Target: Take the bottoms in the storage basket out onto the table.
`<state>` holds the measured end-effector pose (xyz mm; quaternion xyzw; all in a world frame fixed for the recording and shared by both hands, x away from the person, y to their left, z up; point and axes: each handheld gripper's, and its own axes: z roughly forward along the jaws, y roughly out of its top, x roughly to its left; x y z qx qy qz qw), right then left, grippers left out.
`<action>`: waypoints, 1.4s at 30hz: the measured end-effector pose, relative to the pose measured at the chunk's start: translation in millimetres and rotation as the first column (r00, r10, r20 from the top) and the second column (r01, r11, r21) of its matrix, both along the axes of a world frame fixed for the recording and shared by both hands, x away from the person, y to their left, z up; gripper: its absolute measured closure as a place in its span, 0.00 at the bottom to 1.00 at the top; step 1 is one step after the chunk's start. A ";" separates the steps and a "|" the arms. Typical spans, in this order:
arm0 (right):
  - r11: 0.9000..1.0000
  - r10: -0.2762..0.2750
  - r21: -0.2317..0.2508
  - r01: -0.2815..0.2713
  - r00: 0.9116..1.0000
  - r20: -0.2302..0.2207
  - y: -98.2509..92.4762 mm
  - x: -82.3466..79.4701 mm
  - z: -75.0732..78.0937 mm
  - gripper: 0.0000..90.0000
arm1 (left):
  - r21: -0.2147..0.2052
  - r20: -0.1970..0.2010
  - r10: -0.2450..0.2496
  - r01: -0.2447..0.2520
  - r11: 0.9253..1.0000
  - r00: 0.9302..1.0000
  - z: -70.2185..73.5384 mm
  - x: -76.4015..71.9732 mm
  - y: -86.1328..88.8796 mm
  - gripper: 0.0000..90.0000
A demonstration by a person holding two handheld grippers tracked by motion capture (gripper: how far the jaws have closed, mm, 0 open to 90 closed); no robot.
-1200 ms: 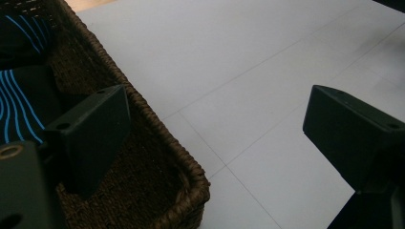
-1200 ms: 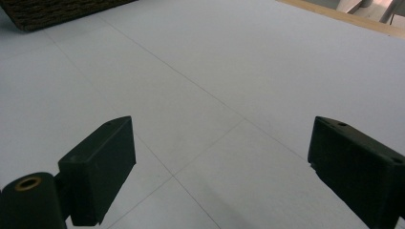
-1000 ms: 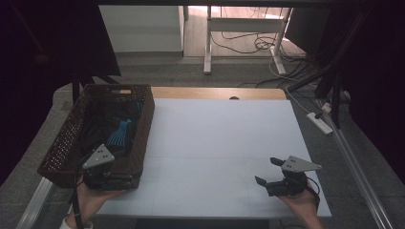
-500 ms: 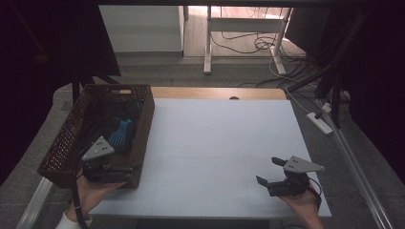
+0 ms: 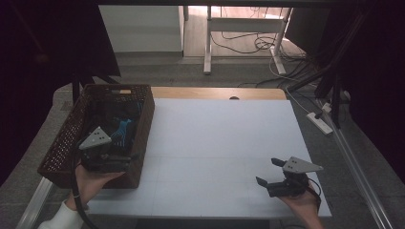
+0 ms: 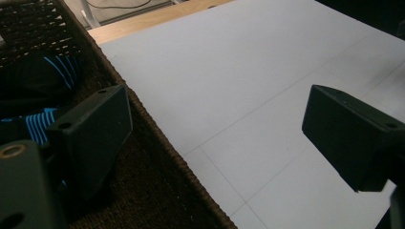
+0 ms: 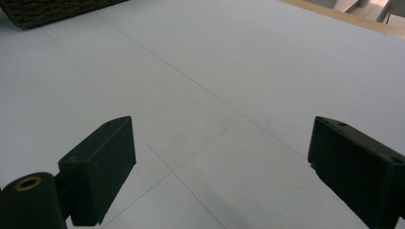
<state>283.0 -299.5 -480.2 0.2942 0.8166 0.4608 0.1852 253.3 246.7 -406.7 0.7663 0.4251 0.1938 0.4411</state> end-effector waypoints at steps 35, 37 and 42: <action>1.000 0.001 -0.021 -0.001 1.000 -0.014 1.6 1.4 -3.8 0.10 | 0.026 0.002 0.065 -0.065 0.998 0.998 31.6 43.8 23.8 0.11; 1.000 0.002 -0.022 -0.003 1.000 -0.013 1.6 1.4 -3.8 0.10 | 0.026 0.003 0.067 -0.067 0.997 0.998 32.2 44.6 24.0 0.11; 1.000 0.002 -0.021 -0.002 1.000 -0.015 1.6 1.7 -4.0 0.10 | 0.030 0.000 0.080 -0.080 0.996 0.997 36.7 52.0 26.7 0.11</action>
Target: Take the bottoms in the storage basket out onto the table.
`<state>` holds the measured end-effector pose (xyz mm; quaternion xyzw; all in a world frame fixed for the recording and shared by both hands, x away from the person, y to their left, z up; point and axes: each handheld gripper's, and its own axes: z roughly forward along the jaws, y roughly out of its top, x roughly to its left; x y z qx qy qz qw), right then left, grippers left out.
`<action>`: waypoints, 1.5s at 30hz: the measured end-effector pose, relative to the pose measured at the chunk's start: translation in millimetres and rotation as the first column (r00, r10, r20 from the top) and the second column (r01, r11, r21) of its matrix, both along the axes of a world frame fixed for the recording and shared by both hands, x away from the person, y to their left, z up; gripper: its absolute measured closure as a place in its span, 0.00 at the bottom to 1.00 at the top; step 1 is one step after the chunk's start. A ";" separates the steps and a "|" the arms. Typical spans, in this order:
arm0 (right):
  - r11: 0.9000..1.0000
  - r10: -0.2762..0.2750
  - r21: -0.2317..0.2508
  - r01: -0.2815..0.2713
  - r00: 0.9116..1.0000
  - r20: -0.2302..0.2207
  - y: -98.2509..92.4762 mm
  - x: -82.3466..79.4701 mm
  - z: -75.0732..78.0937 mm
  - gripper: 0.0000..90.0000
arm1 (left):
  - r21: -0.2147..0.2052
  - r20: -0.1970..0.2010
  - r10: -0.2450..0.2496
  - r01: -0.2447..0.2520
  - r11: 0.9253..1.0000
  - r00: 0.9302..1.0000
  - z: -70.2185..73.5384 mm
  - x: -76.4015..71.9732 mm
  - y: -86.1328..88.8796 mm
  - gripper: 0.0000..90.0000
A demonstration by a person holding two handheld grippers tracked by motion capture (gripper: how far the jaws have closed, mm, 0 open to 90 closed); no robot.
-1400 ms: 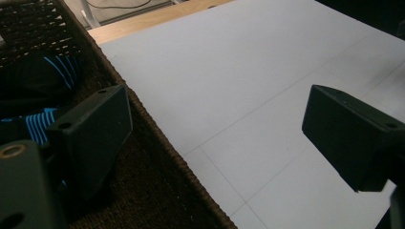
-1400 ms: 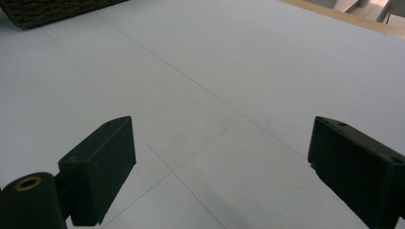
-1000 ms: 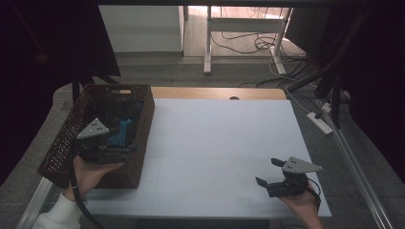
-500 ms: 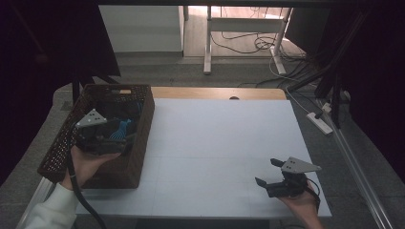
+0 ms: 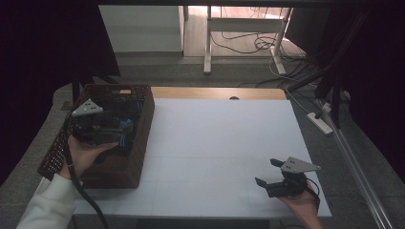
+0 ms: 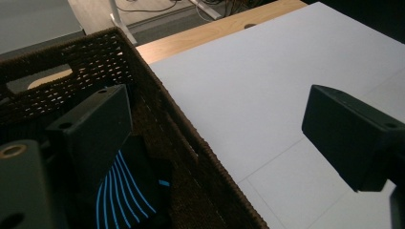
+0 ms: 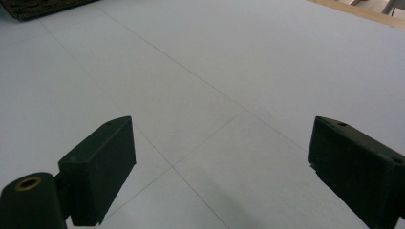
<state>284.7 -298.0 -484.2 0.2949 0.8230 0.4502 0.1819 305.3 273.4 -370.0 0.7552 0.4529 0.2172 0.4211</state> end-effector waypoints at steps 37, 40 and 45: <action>0.999 0.002 0.037 -0.002 1.000 -0.007 2.5 12.7 -3.3 0.10 | 0.009 -0.121 0.155 -0.155 0.988 0.980 -21.2 69.3 40.1 0.11; 0.999 0.006 0.035 -0.006 1.000 -0.004 2.9 13.1 -4.0 0.10 | 0.013 -0.124 0.165 -0.165 0.986 0.979 -22.8 72.2 42.1 0.11; 0.999 0.013 0.035 -0.013 1.000 0.001 4.0 12.2 -4.3 0.10 | 0.013 -0.144 0.182 -0.182 0.983 0.973 -28.2 77.7 44.9 0.11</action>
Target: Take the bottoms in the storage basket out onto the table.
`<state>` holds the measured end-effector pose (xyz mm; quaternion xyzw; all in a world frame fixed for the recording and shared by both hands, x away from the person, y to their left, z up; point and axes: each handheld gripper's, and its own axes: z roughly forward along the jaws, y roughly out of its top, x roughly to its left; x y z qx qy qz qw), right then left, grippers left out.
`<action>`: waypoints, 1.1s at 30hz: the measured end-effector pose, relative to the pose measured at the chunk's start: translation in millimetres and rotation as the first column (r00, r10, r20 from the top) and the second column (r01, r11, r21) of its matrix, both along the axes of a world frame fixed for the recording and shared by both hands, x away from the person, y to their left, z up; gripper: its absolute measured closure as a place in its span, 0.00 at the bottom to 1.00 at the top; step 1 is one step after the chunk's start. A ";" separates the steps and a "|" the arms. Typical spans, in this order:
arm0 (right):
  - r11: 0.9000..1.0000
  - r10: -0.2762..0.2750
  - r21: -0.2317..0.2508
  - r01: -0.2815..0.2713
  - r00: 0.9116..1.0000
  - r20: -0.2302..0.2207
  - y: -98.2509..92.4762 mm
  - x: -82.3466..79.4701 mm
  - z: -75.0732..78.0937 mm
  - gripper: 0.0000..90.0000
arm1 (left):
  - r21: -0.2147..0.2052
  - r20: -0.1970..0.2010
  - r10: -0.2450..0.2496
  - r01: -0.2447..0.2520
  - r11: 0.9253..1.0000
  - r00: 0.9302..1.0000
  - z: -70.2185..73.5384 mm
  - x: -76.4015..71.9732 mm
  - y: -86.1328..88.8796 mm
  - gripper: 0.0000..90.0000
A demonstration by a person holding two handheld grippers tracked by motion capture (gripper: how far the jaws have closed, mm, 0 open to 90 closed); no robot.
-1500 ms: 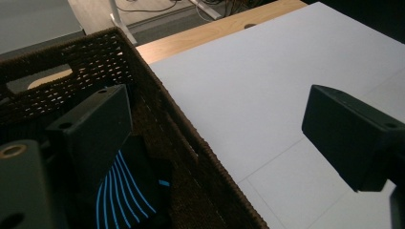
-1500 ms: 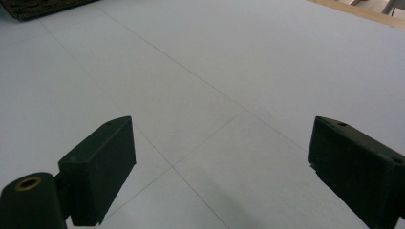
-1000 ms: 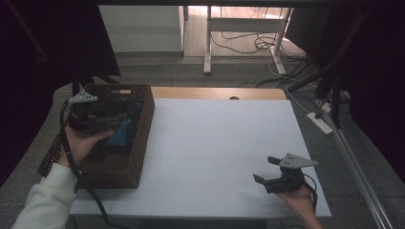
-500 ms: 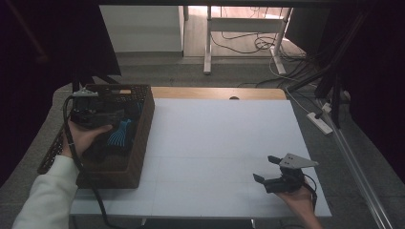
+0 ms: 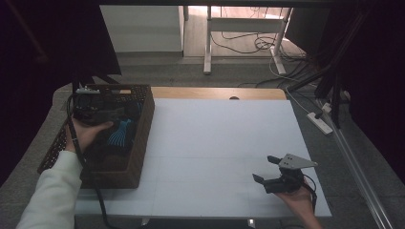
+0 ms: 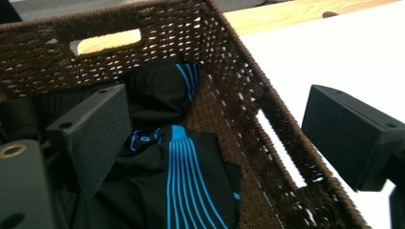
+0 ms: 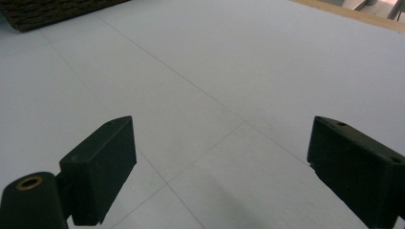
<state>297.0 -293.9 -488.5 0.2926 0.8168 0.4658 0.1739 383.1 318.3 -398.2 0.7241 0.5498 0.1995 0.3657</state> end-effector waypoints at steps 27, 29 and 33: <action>0.999 -0.039 0.012 0.039 0.999 0.007 -13.5 -15.2 3.1 0.11 | 0.048 -0.130 0.086 -0.080 0.996 0.988 -37.3 44.3 10.1 0.10; 0.999 -0.037 0.010 0.037 0.999 0.008 -13.4 -14.6 3.0 0.10 | 0.050 -0.136 0.088 -0.082 0.995 0.987 -39.7 46.6 10.2 0.10; 0.999 -0.038 -0.010 0.038 0.999 -0.002 -13.4 -15.9 -0.2 0.11 | 0.055 -0.145 0.096 -0.089 0.995 0.985 -42.8 50.1 12.5 0.10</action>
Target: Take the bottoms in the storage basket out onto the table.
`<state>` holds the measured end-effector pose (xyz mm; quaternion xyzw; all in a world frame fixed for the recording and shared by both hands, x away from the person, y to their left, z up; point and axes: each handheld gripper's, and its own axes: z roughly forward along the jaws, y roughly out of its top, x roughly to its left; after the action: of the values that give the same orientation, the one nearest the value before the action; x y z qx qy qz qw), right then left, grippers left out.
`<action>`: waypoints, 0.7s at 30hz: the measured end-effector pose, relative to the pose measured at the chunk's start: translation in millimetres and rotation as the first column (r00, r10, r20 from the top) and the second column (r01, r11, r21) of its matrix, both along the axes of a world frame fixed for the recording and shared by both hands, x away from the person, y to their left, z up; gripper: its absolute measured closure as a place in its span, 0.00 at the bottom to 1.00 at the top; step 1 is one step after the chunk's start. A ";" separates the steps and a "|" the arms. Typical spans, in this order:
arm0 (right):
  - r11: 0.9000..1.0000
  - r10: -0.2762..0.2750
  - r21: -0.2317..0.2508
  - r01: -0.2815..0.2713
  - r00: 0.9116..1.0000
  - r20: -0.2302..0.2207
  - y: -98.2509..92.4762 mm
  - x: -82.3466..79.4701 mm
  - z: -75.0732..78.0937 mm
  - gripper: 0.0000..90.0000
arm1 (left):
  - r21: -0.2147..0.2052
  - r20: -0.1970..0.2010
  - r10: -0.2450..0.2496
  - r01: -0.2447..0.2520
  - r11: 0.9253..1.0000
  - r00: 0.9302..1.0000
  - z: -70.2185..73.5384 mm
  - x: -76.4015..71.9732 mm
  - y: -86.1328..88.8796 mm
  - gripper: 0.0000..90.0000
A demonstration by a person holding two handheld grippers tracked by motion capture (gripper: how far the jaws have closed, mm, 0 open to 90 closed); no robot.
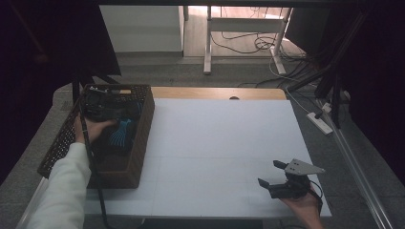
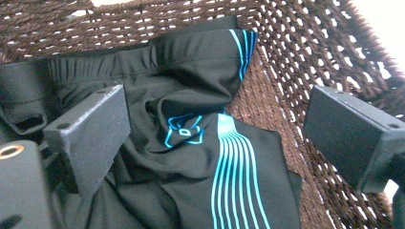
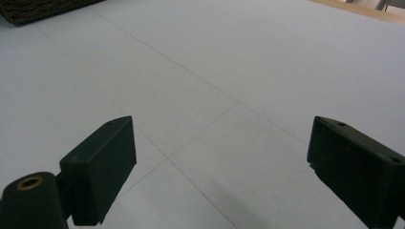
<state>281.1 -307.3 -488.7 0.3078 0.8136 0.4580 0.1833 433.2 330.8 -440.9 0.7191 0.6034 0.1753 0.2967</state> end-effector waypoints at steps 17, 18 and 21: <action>1.000 0.007 -0.009 -0.007 1.000 -0.006 2.8 1.1 -1.3 0.10 | 0.033 -0.056 0.018 -0.016 0.999 0.998 -18.8 16.7 4.0 0.10; 1.000 0.003 -0.010 -0.003 1.000 -0.003 2.8 1.1 -1.3 0.10 | 0.043 -0.070 0.018 -0.015 0.999 0.997 -19.9 18.4 5.7 0.10; 1.000 0.000 -0.010 0.000 1.000 -0.002 3.6 0.9 -1.4 0.10 | 0.043 -0.075 0.024 -0.021 0.999 0.997 -19.4 20.1 8.5 0.10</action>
<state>282.0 -303.7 -490.1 0.3072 0.8162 0.4536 0.1838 453.3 339.3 -460.3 0.7244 0.6184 0.1643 0.2565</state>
